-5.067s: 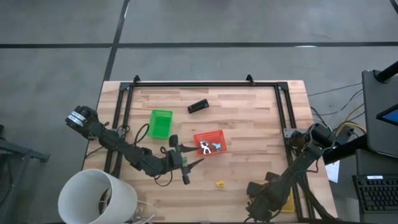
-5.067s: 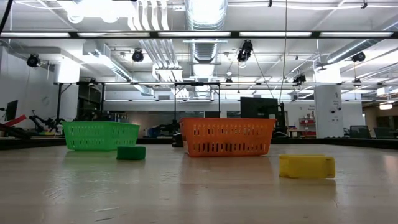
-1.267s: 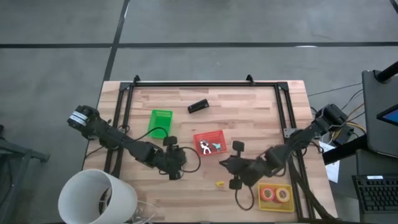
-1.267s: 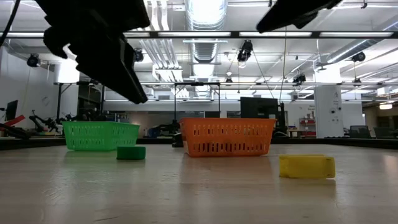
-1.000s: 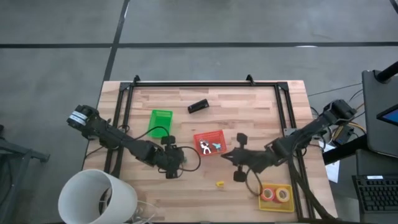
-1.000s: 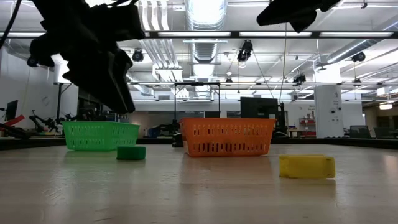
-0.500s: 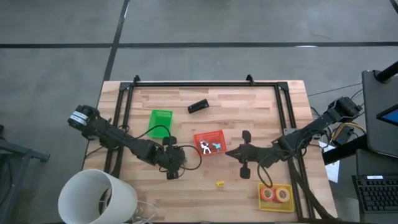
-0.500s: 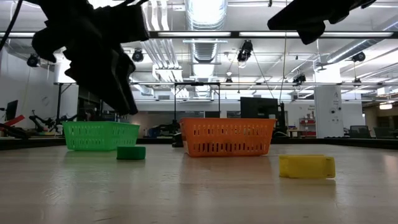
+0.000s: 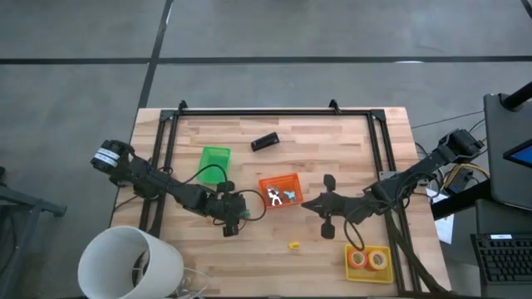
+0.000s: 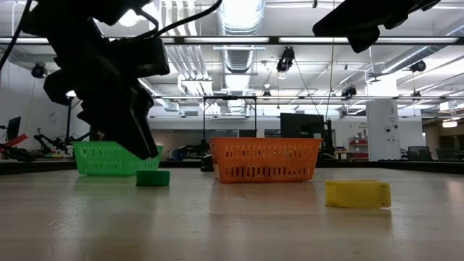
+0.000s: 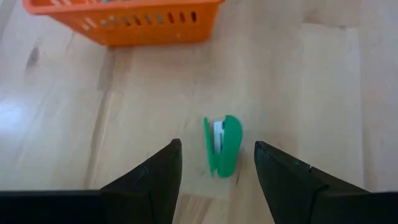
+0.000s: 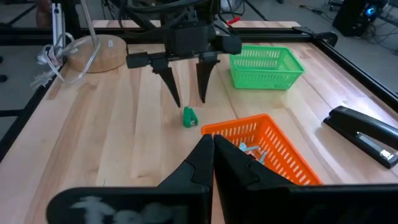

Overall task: Pick and place Stapler, Stapler remover, tape
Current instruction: Put the green stapler into the green bin

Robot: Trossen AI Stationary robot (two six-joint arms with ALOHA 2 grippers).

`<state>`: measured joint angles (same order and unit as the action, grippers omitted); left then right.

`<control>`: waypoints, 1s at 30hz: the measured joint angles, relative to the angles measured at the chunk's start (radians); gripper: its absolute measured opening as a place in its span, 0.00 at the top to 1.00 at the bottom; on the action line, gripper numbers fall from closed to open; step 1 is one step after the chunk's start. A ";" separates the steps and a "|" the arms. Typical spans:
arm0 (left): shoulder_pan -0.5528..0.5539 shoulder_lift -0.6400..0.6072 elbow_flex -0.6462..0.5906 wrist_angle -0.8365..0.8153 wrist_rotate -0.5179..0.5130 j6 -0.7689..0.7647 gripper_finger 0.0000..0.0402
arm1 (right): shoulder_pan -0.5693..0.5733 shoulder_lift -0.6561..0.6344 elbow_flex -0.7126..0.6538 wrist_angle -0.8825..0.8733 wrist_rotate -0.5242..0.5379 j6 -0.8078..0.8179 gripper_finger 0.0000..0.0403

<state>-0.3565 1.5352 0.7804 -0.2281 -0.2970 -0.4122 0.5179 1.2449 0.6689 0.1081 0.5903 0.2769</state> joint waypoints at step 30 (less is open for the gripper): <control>0.036 0.073 -0.113 0.280 0.065 0.037 0.60 | 0.001 0.001 -0.019 0.003 0.009 0.003 0.98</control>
<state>-0.3203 1.6085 0.6670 0.0521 -0.2317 -0.3751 0.5186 1.2457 0.6502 0.1115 0.5991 0.2802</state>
